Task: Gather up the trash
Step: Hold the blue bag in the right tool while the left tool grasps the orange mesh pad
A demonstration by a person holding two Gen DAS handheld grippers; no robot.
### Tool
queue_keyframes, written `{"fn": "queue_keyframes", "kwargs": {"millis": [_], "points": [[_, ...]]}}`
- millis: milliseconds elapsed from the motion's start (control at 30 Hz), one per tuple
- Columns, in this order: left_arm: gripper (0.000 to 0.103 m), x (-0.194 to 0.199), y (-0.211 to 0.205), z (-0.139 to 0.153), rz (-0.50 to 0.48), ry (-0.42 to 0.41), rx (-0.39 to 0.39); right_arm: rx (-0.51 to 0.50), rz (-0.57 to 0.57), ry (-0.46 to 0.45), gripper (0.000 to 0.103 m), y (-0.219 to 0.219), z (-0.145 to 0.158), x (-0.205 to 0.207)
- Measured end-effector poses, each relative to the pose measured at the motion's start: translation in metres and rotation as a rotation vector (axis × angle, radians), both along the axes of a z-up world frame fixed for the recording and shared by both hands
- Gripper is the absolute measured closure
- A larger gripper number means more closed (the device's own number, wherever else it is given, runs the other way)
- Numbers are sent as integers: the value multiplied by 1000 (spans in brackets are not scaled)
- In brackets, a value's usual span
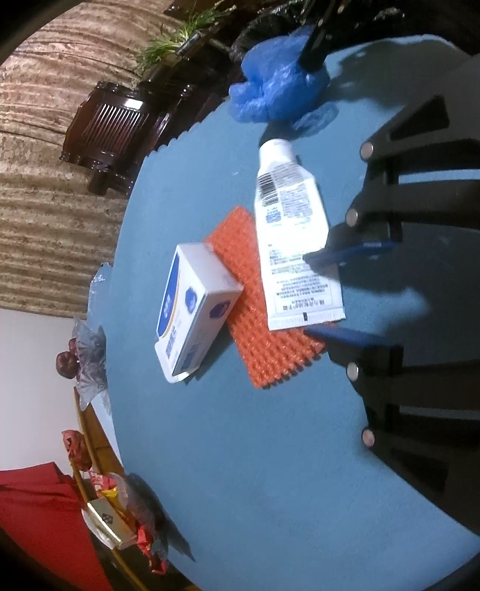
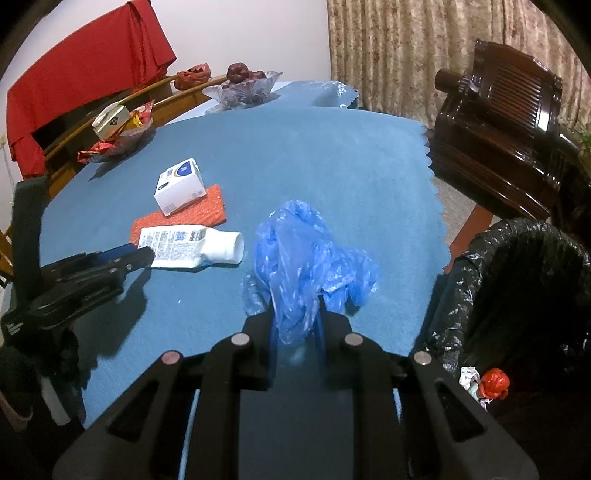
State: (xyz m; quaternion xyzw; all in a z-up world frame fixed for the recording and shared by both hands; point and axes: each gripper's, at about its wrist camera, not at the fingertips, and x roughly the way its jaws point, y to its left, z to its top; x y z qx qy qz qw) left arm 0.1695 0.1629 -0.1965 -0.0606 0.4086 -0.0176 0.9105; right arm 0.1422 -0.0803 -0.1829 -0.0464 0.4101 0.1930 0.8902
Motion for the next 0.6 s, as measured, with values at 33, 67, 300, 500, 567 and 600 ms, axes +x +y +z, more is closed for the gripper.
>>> {"fn": "queue_keyframes", "kwargs": {"millis": [33,67,300,500,567,600], "points": [[74,-3,-3,0,-15,4,-10,1,-2,0,87,-1,0,0],[77,-6,-8,-1,-36,15,-25,1,-4,1,87,-1,0,0],[77,-19,-39,0,-125,18,-35,2,-22,-4,87,-8,2,0],[70,-4,-29,6,-68,-1,-51,4,-32,-4,87,-8,3,-1],[69,2,-32,8,-75,-9,-51,5,-35,-1,87,-8,3,0],[68,4,-35,9,-83,-14,-42,8,-38,1,87,-8,2,1]]}}
